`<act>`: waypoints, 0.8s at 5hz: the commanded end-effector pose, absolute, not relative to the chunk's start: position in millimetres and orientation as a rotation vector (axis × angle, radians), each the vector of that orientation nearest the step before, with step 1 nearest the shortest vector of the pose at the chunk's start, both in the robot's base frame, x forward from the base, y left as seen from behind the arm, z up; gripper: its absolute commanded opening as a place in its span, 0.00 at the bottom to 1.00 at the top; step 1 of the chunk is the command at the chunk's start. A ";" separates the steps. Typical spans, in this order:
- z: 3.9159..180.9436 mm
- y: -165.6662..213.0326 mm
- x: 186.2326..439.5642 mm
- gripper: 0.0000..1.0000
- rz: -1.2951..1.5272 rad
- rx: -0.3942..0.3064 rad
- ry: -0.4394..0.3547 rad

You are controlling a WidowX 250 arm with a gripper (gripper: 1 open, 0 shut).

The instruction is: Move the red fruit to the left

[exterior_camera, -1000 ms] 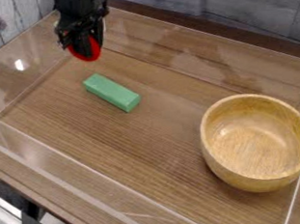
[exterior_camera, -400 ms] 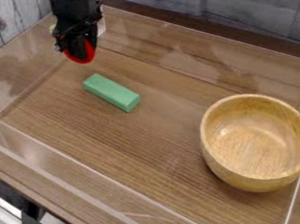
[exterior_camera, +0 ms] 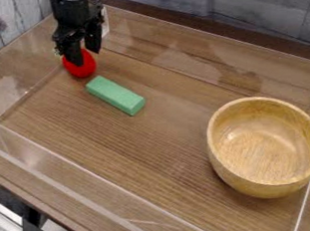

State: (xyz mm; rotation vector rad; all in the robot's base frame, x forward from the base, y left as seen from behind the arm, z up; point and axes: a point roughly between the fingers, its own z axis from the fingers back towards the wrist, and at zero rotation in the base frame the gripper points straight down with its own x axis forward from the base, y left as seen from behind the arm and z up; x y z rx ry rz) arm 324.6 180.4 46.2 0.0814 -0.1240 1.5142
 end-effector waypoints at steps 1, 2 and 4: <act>79.9 184.3 337.1 0.00 1.436 0.044 -0.193; 82.1 178.6 340.9 0.00 1.351 0.038 -0.189; 64.7 200.3 328.4 1.00 1.422 0.056 -0.180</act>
